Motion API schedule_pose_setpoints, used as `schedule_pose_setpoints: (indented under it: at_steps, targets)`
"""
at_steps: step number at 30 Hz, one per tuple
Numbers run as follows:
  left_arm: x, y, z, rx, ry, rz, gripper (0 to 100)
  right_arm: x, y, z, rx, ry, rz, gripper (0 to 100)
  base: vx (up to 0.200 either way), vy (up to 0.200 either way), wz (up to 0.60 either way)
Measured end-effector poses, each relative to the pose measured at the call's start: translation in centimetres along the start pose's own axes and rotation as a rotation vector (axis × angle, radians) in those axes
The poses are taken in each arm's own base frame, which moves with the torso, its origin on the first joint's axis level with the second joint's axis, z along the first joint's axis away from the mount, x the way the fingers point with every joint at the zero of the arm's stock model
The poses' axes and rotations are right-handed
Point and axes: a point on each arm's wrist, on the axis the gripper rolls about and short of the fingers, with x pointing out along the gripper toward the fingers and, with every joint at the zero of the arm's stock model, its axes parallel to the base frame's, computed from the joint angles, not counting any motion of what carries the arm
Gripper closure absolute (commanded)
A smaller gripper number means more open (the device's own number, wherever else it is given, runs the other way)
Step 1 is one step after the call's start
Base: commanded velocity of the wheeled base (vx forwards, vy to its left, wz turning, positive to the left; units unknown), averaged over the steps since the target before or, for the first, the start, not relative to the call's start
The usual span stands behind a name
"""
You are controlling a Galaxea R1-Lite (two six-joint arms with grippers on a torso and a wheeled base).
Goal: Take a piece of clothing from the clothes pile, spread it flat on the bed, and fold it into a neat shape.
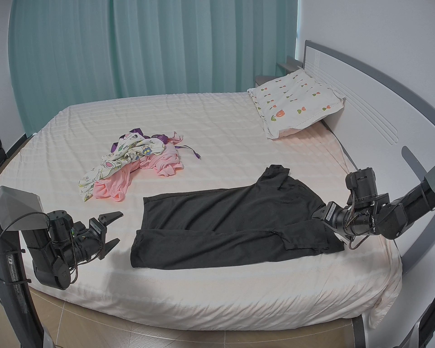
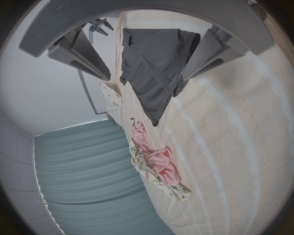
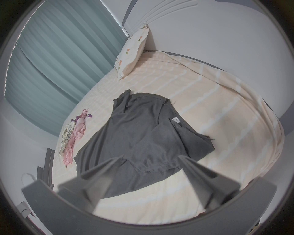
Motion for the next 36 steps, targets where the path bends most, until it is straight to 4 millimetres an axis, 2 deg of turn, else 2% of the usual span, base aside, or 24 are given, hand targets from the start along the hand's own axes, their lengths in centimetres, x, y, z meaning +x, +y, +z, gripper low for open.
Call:
schedule_pose_setpoints:
  at_steps: [6, 17, 28, 36]
  targets:
    - [0.0, 0.0, 0.0, 0.000, -0.001, 0.001, 0, 0.2, -0.5, 0.0, 0.001, 0.007, -0.010, 0, 0.000, 0.000, 0.00]
    - [0.0, -0.1, 0.1, 0.001, -0.040, 0.015, 0, 2.1, -1.3, 0.1, 0.073, 0.029, 0.012, 0, 0.000, 0.000, 0.00]
    - [-0.1, -0.6, 0.4, 0.011, -0.099, 0.022, 0, 2.0, -2.3, -1.2, 0.165, -0.020, 0.139, 0, 0.200, 0.000, 0.00]
    - [-0.1, -0.7, 0.5, 0.012, -0.105, 0.022, 0, 2.1, -3.2, -1.7, 0.173, -0.005, 0.125, 0, 0.175, 0.000, 0.00]
